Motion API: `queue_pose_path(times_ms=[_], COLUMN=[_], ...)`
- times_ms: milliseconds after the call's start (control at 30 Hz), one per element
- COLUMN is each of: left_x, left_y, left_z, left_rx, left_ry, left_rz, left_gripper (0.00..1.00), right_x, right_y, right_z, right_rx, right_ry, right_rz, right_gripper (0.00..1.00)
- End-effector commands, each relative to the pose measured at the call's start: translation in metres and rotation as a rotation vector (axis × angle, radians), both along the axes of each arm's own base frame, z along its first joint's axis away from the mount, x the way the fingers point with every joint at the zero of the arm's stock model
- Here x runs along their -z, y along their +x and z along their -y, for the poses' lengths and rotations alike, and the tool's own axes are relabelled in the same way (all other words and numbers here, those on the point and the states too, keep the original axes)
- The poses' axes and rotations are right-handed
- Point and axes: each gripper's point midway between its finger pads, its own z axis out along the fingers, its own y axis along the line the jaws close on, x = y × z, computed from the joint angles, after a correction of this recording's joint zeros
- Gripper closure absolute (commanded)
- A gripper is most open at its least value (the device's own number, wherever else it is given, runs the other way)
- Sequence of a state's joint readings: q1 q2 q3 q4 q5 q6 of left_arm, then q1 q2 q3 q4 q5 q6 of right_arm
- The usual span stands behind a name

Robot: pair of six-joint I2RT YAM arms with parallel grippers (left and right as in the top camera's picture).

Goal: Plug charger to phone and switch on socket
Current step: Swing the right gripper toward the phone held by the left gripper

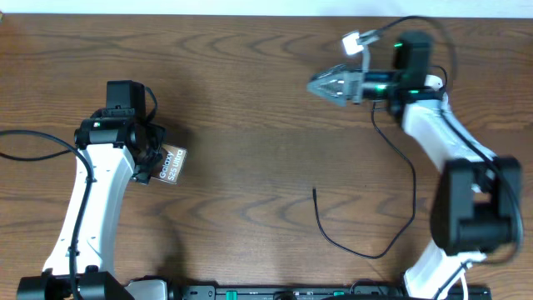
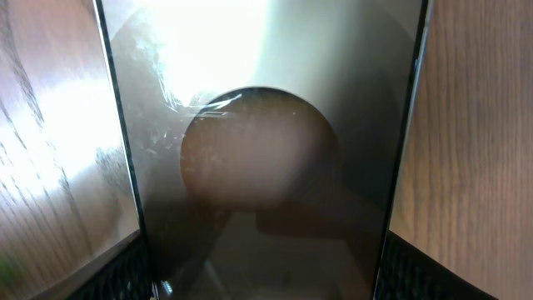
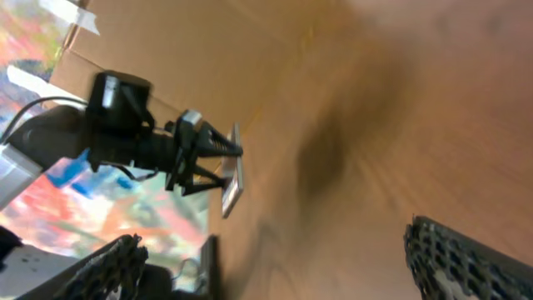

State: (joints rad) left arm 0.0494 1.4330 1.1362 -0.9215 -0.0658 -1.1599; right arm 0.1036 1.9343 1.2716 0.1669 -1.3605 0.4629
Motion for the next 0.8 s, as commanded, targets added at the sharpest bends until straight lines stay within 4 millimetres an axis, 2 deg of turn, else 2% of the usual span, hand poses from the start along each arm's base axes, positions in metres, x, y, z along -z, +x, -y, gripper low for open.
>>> queue_pose_path(times_ms=[0, 167, 367, 533, 667, 767], left_x=[-0.011, -0.011, -0.011, -0.011, -0.011, -0.012], left_y=[0.008, 0.008, 0.009, 0.009, 0.011, 0.010], left_z=[0.006, 0.010, 0.012, 0.020, 0.031, 0.037], left_rx=[-0.072, -0.193, -0.387, -0.510, -0.508, -0.496], left_ry=[-0.056, -0.114, -0.179, -0.261, -0.328, -0.363], left_rz=[0.044, 0.056, 0.080, 0.083, 0.071, 0.060], left_gripper=[0.93, 0.93, 0.93, 0.93, 0.93, 0.93], right_x=[0.013, 0.032, 0.044, 0.049, 0.050, 0.051], right_y=[-0.003, -0.013, -0.022, -0.032, -0.043, -0.053], right_z=[-0.034, -0.083, -0.125, -0.149, -0.164, -0.174], right_rx=[-0.039, -0.039, 0.031, 0.054, 0.041, 0.019], right_ry=[0.015, -0.030, -0.084, -0.110, -0.121, -0.126], right_rz=[-0.225, -0.278, -0.379, -0.407, -0.427, -0.431], right_gripper=[0.01, 0.01, 0.02, 0.03, 0.01, 0.04])
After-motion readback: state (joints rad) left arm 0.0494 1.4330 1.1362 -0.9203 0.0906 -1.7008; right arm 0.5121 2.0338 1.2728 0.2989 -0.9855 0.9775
